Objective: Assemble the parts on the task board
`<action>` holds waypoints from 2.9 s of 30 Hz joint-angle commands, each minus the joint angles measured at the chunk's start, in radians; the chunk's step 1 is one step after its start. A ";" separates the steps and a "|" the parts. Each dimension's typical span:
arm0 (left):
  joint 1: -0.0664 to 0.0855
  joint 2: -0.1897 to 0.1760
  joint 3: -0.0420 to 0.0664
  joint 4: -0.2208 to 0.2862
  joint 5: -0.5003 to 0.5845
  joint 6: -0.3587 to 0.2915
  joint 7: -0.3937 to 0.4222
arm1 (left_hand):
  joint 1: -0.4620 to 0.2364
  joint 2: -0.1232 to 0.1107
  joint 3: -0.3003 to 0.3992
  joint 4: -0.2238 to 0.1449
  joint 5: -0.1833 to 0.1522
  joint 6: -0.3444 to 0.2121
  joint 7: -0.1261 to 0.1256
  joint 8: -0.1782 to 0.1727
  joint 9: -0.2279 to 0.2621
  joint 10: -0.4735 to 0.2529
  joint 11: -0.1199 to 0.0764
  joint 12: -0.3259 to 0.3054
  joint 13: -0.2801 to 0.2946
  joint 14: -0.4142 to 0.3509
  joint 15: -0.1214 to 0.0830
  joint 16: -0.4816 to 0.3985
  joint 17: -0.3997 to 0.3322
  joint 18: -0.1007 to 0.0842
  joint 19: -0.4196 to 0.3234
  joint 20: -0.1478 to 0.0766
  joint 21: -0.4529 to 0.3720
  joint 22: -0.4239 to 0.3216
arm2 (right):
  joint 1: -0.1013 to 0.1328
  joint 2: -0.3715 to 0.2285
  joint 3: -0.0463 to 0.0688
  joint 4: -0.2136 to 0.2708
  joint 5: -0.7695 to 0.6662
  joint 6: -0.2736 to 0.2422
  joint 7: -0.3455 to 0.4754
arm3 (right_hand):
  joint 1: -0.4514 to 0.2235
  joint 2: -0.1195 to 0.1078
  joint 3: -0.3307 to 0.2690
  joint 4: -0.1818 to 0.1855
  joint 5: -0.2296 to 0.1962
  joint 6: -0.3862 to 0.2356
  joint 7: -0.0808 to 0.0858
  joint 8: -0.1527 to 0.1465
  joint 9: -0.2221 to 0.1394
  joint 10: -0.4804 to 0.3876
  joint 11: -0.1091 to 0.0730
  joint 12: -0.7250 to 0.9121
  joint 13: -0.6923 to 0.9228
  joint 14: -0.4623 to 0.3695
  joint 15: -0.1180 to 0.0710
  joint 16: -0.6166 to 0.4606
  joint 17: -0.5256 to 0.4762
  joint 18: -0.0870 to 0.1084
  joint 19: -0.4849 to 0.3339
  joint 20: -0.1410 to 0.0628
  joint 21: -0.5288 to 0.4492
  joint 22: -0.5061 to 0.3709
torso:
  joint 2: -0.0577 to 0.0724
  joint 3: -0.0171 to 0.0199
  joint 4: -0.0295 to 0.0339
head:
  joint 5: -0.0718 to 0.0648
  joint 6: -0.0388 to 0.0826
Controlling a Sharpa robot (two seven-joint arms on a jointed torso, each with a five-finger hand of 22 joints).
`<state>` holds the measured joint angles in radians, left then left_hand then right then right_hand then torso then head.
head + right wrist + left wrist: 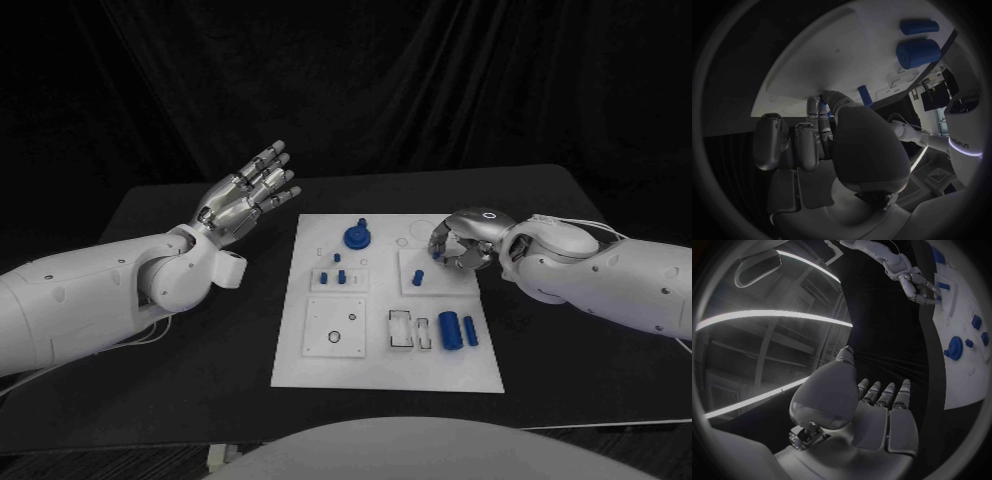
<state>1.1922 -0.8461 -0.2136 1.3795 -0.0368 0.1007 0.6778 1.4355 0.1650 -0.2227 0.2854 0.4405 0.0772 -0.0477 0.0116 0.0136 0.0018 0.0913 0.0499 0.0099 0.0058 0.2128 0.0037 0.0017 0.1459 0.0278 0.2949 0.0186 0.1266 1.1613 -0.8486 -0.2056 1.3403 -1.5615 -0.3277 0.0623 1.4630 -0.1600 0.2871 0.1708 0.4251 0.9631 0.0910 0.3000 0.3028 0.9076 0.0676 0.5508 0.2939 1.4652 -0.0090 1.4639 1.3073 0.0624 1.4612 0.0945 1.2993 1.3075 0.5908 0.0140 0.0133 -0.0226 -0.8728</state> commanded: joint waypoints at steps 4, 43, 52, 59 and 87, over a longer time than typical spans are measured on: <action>-0.002 0.005 0.001 -0.003 0.008 0.017 0.066 | 0.013 0.001 0.007 -0.001 0.008 0.002 0.006 0.004 0.001 0.000 0.008 0.004 0.001 -0.001 0.006 0.004 0.002 -0.015 0.007 0.002 0.005 0.001 | 0.003 -0.008 0.000 0.008 0.003 -0.027 -0.010 | -0.005 0.007 0.002 -0.007 -0.003 -0.001 0.002 0.006 0.003 0.000 -0.006 0.006 0.002 0.041 -0.007 -0.005 0.054 0.004 -0.002 -0.006 -0.005 0.174 | 0.000 -0.0002 -0.0010 | -0.001 0.000; -0.005 0.011 0.001 -0.012 0.007 0.037 0.041 | 0.036 0.005 0.007 0.000 0.016 0.007 0.018 0.005 0.002 0.001 0.014 0.009 0.002 0.007 0.019 0.016 0.006 -0.027 0.011 0.002 0.007 0.006 | 0.103 -0.041 0.000 0.155 0.016 -0.039 -0.006 | 0.014 0.014 0.025 -0.025 0.009 0.041 0.013 0.072 0.055 0.059 -0.021 0.024 0.002 0.043 -0.015 -0.005 0.055 0.002 0.003 -0.012 0.004 0.178 | -0.001 0.0000 -0.0001 | 0.011 0.000; -0.005 0.005 0.001 -0.008 0.007 0.034 0.040 | 0.041 0.005 0.006 0.000 0.017 0.010 0.022 0.005 0.003 0.002 0.016 0.012 0.003 0.010 0.022 0.021 0.008 -0.032 0.013 0.002 0.007 0.007 | 0.107 -0.023 0.000 0.231 0.016 -0.020 -0.015 | 0.014 0.014 0.025 -0.025 0.008 0.043 0.013 0.074 0.057 0.062 -0.021 0.023 0.001 0.043 -0.016 -0.006 0.052 0.002 0.003 -0.013 0.004 0.178 | 0.000 -0.0001 -0.0003 | 0.034 0.000; -0.005 0.003 0.001 -0.007 0.007 0.035 0.039 | 0.043 0.005 0.006 0.000 0.018 0.011 0.023 0.006 0.003 0.002 0.017 0.014 0.003 0.012 0.023 0.023 0.008 -0.034 0.014 0.002 0.008 0.007 | 0.106 0.007 0.000 0.264 0.016 0.015 -0.023 | 0.015 0.015 0.028 -0.026 0.004 0.039 0.015 0.073 0.058 0.062 -0.020 0.020 -0.001 0.041 -0.016 -0.009 0.048 0.003 0.001 -0.013 0.000 0.176 | 0.000 -0.0008 0.0012 | 0.050 0.000; -0.005 -0.005 0.001 0.021 -0.082 -0.074 0.136 | 0.010 0.010 -0.031 0.006 -0.017 0.049 0.053 0.011 0.007 0.002 -0.032 0.018 0.004 -0.006 -0.085 -0.004 -0.002 -0.031 -0.001 -0.023 -0.001 -0.027 | 0.020 0.151 0.000 0.248 -0.063 0.125 -0.050 | 0.012 0.018 0.036 -0.026 -0.001 0.016 0.023 0.061 0.059 0.058 -0.012 0.004 -0.010 0.033 -0.010 -0.022 0.026 0.007 -0.008 -0.010 -0.020 0.170 | 0.001 -0.0011 0.0006 | 0.108 0.000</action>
<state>1.1882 -0.8519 -0.2137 1.3970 -0.1011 0.0558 0.6782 1.4445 0.1794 -0.2494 0.2923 0.4238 0.1216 0.0038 0.0194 0.0200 0.0038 0.0639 0.0617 0.0128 0.0004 0.1320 0.0037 0.0008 0.1148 0.0260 0.2783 0.0226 0.1004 1.1846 -0.6981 -0.2064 1.5906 -1.5923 -0.2281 0.0349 1.4745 -0.1510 0.3161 0.1449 0.4276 0.9879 0.1124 0.3607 0.3612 0.9631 0.0482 0.5612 0.2857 1.4659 -0.0154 1.4481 1.3073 0.0625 1.4577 0.0839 1.2852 1.3075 0.5913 0.0131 0.0139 0.0818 -0.8725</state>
